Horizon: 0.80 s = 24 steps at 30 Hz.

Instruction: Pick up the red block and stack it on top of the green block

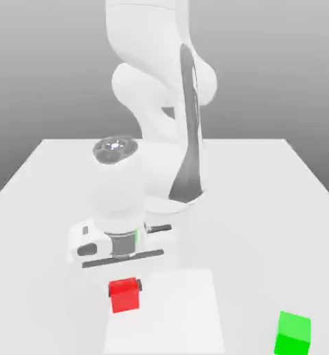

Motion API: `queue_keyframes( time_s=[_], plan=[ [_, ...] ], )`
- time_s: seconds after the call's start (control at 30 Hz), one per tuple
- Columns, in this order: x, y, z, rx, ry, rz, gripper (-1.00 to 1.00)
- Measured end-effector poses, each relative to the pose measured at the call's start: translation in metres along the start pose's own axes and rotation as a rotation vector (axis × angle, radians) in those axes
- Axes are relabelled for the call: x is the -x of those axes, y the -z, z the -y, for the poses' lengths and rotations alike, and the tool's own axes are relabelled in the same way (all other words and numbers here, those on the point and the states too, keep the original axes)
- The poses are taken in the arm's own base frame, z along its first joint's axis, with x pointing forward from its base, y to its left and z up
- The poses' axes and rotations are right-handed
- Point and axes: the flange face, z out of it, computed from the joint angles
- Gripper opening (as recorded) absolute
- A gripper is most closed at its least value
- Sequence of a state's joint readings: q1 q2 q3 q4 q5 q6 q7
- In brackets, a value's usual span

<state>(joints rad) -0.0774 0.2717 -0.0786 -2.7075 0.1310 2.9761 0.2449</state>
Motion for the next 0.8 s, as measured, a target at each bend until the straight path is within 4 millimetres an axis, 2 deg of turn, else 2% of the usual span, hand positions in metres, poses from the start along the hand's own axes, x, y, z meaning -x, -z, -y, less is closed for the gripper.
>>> queue_keyframes(
  time_s=[0.07,0.23,0.3,0.5,0.6,0.7,0.73,0.8],
  plan=[
    [-0.001,0.011,0.000,0.000,0.000,0.000,-1.00],
    [-0.001,0.058,0.001,0.000,0.001,0.000,-1.00],
    [-0.001,0.068,0.033,0.001,0.085,0.000,-1.00],
    [0.006,0.084,0.145,0.003,0.356,-0.001,-1.00],
    [0.023,0.092,0.205,0.003,0.495,-0.001,-1.00],
    [0.053,0.100,0.265,0.001,0.639,0.000,-1.00],
    [0.061,0.098,0.280,0.001,0.674,0.000,-1.00],
    [0.067,0.077,0.291,0.000,0.701,0.001,-1.00]
  ],
)
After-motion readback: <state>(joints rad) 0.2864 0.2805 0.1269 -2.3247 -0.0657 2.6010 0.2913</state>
